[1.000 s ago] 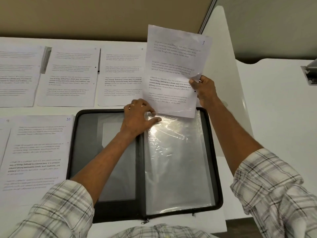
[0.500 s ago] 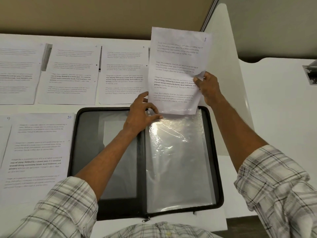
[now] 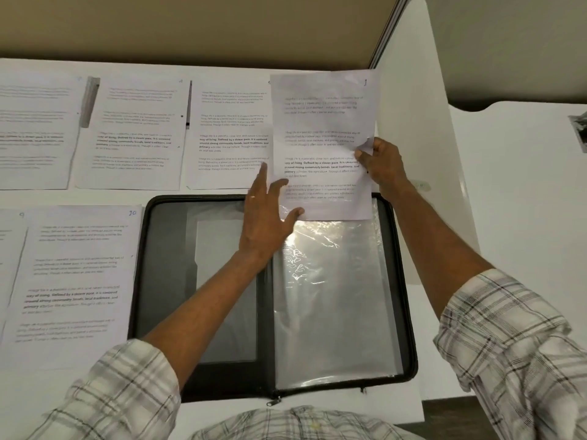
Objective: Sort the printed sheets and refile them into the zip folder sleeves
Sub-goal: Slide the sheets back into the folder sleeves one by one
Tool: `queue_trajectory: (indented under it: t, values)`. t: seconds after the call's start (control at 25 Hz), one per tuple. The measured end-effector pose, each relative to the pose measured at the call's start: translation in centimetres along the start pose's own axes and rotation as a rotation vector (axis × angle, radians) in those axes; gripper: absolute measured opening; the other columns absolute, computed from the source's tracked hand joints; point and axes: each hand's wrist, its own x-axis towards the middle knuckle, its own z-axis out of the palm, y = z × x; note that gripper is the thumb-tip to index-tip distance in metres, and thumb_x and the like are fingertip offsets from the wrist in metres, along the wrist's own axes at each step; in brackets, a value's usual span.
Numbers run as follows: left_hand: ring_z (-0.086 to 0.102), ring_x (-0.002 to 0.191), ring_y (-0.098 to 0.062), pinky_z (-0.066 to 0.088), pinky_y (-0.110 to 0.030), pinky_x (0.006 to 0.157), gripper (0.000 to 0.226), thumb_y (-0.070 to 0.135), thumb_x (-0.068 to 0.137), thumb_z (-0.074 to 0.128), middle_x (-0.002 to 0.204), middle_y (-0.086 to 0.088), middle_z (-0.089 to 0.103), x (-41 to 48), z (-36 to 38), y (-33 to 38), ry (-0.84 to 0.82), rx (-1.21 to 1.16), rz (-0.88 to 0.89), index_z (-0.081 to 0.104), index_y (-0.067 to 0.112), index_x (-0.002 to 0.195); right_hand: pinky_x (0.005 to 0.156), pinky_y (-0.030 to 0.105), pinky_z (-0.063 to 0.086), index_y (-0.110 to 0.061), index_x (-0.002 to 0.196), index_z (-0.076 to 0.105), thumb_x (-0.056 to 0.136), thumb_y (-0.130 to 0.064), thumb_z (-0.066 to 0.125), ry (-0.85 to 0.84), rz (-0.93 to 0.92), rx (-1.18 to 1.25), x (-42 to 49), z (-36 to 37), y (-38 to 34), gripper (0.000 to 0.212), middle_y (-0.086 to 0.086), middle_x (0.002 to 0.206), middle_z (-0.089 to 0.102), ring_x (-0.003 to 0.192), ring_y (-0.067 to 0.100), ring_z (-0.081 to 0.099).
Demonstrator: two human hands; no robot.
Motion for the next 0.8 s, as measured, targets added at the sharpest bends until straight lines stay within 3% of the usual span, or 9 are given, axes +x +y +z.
queue_trajectory:
  t: [0.08,0.2,0.4,0.64,0.8]
  values:
    - [0.013,0.159,-0.026,0.023,-0.055,0.126,0.063,0.043,0.099,0.066,0.172,-0.009,0.013,-3.5,1.5,1.3,0.029,0.022,0.115,0.046,0.014,0.152,0.096,0.042,0.057,-0.028,0.097,0.068,0.094,-0.013,0.07,-0.009,0.024,-0.012,-0.4,0.1,0.3,0.015,0.005,0.113,0.074,0.105,0.026,0.07]
    - [0.007,0.16,-0.024,0.023,-0.055,0.125,0.066,0.046,0.104,0.054,0.172,-0.008,0.015,-7.9,3.7,2.3,-0.062,0.101,0.22,0.038,0.012,0.158,0.085,0.038,0.058,-0.023,0.094,0.069,0.095,-0.01,0.069,-0.053,0.047,-0.049,-0.8,0.0,0.8,0.013,0.007,0.11,0.073,0.096,0.025,0.07]
    - [0.004,0.16,-0.023,0.017,-0.052,0.128,0.069,0.053,0.107,0.04,0.172,-0.007,0.012,-10.0,5.0,2.7,-0.128,0.218,0.224,0.028,0.015,0.162,0.095,0.045,0.059,-0.006,0.123,0.068,0.096,-0.01,0.067,-0.113,0.15,-0.094,-1.7,-0.5,1.6,0.027,0.011,0.119,0.072,0.107,0.028,0.071]
    - [-0.001,0.16,-0.025,0.011,-0.051,0.129,0.074,0.058,0.107,0.035,0.173,-0.008,0.005,-9.7,4.9,1.3,-0.157,0.337,0.241,0.019,0.013,0.164,0.095,0.054,0.058,-0.013,0.128,0.067,0.095,-0.011,0.065,-0.128,0.151,0.04,-1.4,-0.9,1.8,0.033,0.005,0.12,0.074,0.108,0.027,0.072]
    - [-0.005,0.16,-0.025,0.006,-0.048,0.13,0.078,0.062,0.107,0.03,0.173,-0.008,0.001,-9.4,4.7,1.4,-0.153,0.348,0.234,0.014,0.012,0.165,0.099,0.057,0.055,-0.013,0.122,0.068,0.095,-0.011,0.067,-0.186,0.106,-0.053,-1.3,-0.7,1.4,0.027,0.007,0.118,0.074,0.112,0.032,0.069]
